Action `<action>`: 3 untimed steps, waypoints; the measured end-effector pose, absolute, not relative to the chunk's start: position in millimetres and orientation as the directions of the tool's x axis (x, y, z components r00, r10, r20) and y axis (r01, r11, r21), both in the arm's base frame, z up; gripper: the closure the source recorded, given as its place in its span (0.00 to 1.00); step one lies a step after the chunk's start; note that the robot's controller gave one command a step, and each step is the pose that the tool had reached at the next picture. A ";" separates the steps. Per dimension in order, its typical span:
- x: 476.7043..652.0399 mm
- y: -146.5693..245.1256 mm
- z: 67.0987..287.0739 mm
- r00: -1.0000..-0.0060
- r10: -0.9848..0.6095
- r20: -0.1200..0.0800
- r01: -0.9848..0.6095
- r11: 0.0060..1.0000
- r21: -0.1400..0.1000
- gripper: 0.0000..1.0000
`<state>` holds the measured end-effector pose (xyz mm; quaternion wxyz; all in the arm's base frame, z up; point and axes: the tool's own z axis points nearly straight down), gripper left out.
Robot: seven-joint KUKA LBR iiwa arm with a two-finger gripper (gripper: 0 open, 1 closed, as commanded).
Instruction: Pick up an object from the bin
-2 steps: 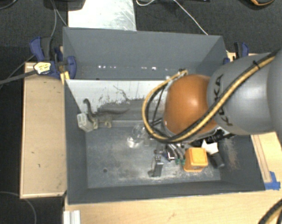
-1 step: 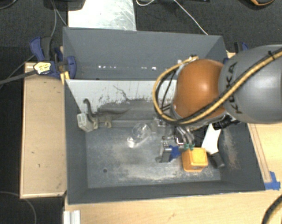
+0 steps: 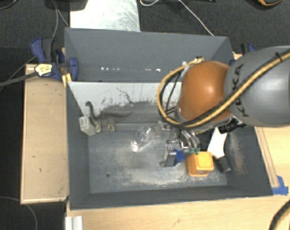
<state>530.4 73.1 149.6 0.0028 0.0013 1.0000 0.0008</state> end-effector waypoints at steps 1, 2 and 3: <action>562.0 74.3 88.4 -0.973 -0.231 -0.011 -0.231 0.973 -0.001 0.00; 502.0 -6.2 157.9 -1.000 -0.008 -0.011 -0.008 1.000 -0.002 0.00; 553.5 10.6 175.8 -0.966 -0.257 -0.016 -0.257 0.966 -0.002 0.00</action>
Offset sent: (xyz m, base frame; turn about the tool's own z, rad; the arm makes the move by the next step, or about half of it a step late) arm -0.0291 -0.0750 0.0054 -0.0191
